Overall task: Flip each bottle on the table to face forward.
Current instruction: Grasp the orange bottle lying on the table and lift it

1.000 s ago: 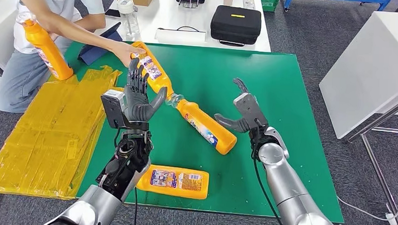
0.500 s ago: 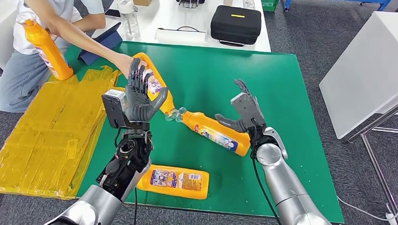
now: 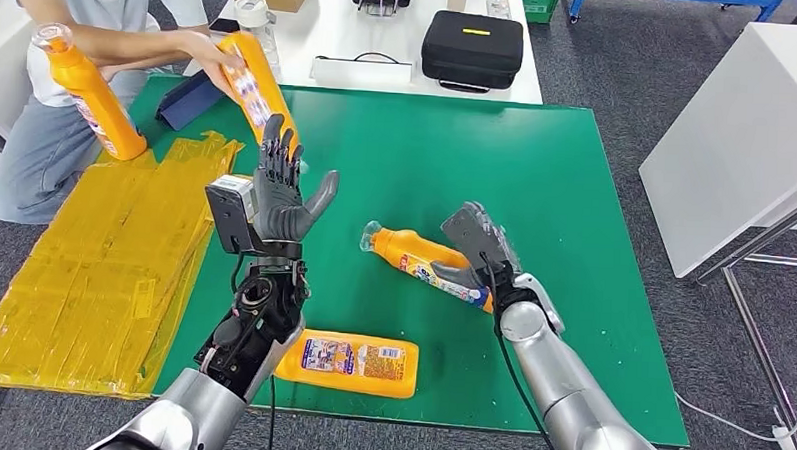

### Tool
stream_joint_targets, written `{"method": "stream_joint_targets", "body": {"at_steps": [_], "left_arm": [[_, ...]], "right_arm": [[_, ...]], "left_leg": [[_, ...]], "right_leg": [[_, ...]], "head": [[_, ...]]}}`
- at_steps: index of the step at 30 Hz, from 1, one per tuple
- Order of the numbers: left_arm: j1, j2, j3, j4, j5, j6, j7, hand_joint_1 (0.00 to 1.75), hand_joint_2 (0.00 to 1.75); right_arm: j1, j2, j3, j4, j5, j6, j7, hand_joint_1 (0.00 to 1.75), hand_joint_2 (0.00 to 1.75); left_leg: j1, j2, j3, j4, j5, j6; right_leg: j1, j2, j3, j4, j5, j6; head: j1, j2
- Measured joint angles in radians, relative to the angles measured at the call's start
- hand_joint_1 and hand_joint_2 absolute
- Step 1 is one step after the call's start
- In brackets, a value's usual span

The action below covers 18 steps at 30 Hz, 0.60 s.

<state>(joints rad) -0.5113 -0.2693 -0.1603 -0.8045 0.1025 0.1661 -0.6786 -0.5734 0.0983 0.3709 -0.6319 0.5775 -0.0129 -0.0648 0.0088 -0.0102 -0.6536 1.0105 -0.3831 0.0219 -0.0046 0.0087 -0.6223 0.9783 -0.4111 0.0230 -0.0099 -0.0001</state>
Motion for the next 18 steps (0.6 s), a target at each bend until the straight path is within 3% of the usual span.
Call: {"method": "stream_joint_targets", "body": {"at_steps": [18], "left_arm": [[-0.019, 0.000, -0.001, 0.000, 0.022, -0.019, 0.001, 0.00, 1.75]], "right_arm": [[-0.014, -0.023, 0.051, 0.090, 0.081, 0.065, 0.023, 0.00, 1.75]], "left_leg": [[0.000, 0.001, 0.010, 0.000, -0.001, 0.000]], "right_leg": [[0.000, 0.000, 0.009, -0.001, -0.001, 0.000]], "head": [[0.000, 0.000]]}}
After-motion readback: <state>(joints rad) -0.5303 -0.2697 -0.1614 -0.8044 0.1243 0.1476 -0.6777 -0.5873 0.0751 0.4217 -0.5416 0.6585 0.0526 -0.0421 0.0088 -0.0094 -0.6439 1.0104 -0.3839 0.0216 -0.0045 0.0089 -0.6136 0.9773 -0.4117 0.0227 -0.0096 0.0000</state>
